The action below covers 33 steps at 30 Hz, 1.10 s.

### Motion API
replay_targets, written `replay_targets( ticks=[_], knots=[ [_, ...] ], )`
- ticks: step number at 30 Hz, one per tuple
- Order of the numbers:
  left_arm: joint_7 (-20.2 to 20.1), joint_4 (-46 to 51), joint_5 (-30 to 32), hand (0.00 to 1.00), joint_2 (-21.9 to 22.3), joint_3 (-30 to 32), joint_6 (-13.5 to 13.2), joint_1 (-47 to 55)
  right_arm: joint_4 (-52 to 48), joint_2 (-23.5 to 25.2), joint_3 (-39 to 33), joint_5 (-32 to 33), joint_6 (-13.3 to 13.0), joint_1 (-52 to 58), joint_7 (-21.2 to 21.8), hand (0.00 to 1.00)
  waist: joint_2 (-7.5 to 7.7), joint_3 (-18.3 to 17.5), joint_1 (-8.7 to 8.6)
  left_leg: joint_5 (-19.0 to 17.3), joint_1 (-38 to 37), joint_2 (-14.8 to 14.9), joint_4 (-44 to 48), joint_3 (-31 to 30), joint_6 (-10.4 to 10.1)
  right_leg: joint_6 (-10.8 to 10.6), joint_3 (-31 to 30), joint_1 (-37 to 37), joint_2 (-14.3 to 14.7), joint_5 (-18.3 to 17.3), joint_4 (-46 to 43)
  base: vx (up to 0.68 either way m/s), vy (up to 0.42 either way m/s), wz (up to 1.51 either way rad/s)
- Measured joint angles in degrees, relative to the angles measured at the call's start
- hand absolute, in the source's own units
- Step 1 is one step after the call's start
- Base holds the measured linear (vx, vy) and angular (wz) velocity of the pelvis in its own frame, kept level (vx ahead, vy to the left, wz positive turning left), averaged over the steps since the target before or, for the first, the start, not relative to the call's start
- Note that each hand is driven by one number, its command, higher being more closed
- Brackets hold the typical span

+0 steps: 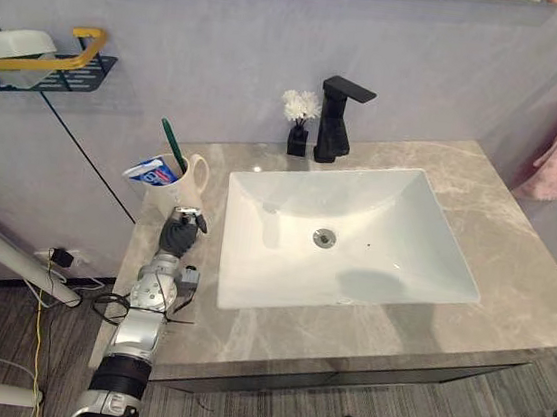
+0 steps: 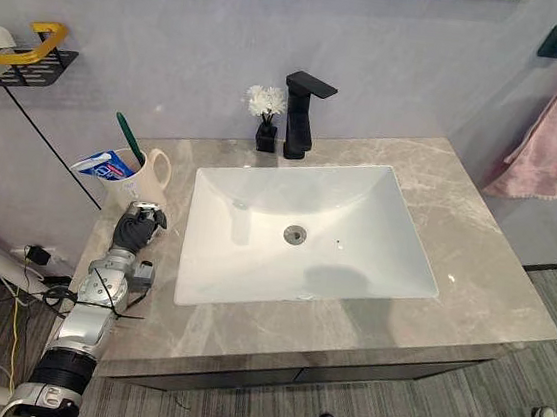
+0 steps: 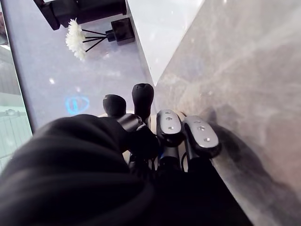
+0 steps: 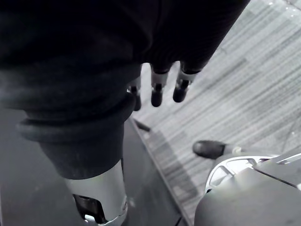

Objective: Organize washtable

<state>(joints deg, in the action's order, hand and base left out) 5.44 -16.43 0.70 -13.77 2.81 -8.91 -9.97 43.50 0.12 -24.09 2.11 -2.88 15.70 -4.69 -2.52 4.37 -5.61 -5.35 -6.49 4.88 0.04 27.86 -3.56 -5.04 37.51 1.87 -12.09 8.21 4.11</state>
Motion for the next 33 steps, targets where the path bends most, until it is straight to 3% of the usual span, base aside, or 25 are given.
replay_targets(
  ticks=[4,12,15,16,17,19,23,28,33],
  knots=[
    [0.97,1.20,-0.04,1.00,0.27,-1.54,-0.01,-0.34,0.04,0.00,-0.02,0.02,0.00,0.05,0.01,0.00,0.00,0.00,0.03,0.02,0.15,-0.14,0.19,-1.52,0.03,-0.01,1.63,0.86,-0.25,-0.02,-0.02,0.01,-0.010,0.20],
    [1.13,17.02,-1.18,1.00,4.07,-4.74,-1.18,2.94,1.00,-0.37,-0.17,0.13,0.01,-1.38,1.03,0.00,-0.17,0.13,0.65,0.19,-0.23,-1.60,0.86,-5.35,0.26,-0.50,5.40,3.74,-2.03,-0.41,-1.13,0.00,0.019,0.26],
    [1.15,23.82,-3.77,1.00,5.80,-1.97,-1.80,7.18,2.56,-0.33,-0.26,0.17,0.10,-1.70,1.26,0.00,-0.37,0.45,1.23,0.13,-1.23,-1.84,0.62,-6.64,0.70,-0.99,6.69,5.34,-2.29,-0.78,-1.48,0.00,0.022,0.20],
    [1.49,27.53,-5.35,1.00,6.00,1.83,-2.35,9.68,2.15,-0.49,-0.61,0.19,0.14,-1.09,1.84,0.00,-0.62,1.16,1.59,0.10,-2.21,-1.73,0.49,-6.50,0.76,-1.00,6.48,6.17,-2.22,-0.93,-1.74,0.01,0.027,-0.04],
    [1.88,29.03,-5.79,0.00,6.00,3.86,-2.77,10.88,1.59,-0.68,-1.02,0.19,0.18,-0.52,2.47,0.00,-0.79,1.28,1.85,0.04,-2.19,-1.71,0.36,-6.49,0.84,-1.03,6.42,6.43,-2.20,-1.05,-1.83,-0.02,0.031,-0.03],
    [2.34,34.08,-8.10,0.00,6.31,13.50,-4.54,16.48,-0.70,-2.22,-4.26,0.85,0.34,1.94,4.58,0.00,-1.06,1.26,2.00,-0.35,-2.75,-1.68,0.30,-6.46,1.43,-1.52,6.31,6.98,-2.14,-1.44,-1.83,0.00,0.000,0.00],
    [3.55,33.91,-10.14,0.00,8.45,22.63,-6.03,21.94,-2.25,-3.34,-5.52,1.87,-0.19,4.39,5.06,0.00,-1.29,1.39,3.26,-0.36,-4.27,-1.58,0.12,-6.54,1.43,-1.68,6.39,8.59,-1.92,-1.56,-1.57,0.03,0.020,0.00],
    [4.68,28.26,-10.28,0.00,12.10,26.34,-5.44,27.99,-2.20,-1.08,-4.99,1.75,-0.60,3.67,5.04,0.00,-1.15,1.28,3.51,-0.35,-4.21,-1.61,-0.15,-7.07,1.44,-1.57,6.62,8.98,-1.71,-1.62,-0.92,0.02,0.014,0.02],
    [3.88,13.26,-11.53,0.00,12.64,25.75,-3.70,29.27,-2.17,-0.71,-2.59,1.76,-0.51,3.12,4.94,0.00,-1.14,1.14,3.80,-0.29,-4.12,-1.71,-0.16,-7.33,1.51,-1.40,6.91,8.95,-1.72,-1.73,-0.86,0.06,0.030,0.02]
  ],
)
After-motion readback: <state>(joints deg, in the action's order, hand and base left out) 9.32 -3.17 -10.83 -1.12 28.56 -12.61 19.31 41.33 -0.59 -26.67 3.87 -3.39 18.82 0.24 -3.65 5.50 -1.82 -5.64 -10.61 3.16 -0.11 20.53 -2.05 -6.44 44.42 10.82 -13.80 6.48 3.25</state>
